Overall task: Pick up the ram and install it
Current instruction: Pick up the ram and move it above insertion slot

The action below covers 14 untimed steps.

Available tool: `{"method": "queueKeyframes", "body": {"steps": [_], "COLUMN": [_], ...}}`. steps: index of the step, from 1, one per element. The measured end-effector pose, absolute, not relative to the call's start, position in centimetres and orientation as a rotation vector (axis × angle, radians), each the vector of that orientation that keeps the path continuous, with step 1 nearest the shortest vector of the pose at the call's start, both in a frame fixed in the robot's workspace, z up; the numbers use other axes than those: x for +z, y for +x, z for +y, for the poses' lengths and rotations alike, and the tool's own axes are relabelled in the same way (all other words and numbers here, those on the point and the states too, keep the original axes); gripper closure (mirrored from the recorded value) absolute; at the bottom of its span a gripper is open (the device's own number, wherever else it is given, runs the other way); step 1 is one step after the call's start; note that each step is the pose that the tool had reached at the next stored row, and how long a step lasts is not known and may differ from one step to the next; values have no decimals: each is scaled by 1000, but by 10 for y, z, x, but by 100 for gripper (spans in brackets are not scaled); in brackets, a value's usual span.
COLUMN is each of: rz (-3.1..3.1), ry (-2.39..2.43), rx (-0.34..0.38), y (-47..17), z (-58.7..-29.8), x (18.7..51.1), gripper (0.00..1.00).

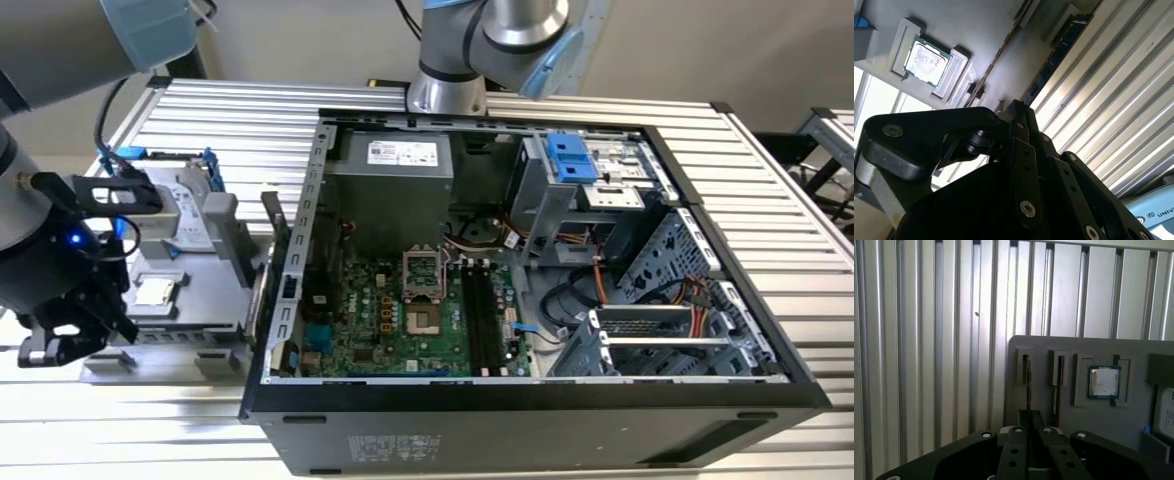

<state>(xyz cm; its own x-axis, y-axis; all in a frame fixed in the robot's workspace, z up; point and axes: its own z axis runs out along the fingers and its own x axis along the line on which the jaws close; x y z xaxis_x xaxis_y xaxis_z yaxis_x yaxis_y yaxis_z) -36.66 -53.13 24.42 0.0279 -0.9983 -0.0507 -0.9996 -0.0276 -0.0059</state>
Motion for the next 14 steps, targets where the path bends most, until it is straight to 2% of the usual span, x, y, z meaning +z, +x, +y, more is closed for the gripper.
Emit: {"method": "queueKeyframes", "body": {"steps": [14], "rz": [2163], "ry": [-2223], "rx": [50], "y": [-367], "z": [-531], "x": [259], "gripper": [100]}}
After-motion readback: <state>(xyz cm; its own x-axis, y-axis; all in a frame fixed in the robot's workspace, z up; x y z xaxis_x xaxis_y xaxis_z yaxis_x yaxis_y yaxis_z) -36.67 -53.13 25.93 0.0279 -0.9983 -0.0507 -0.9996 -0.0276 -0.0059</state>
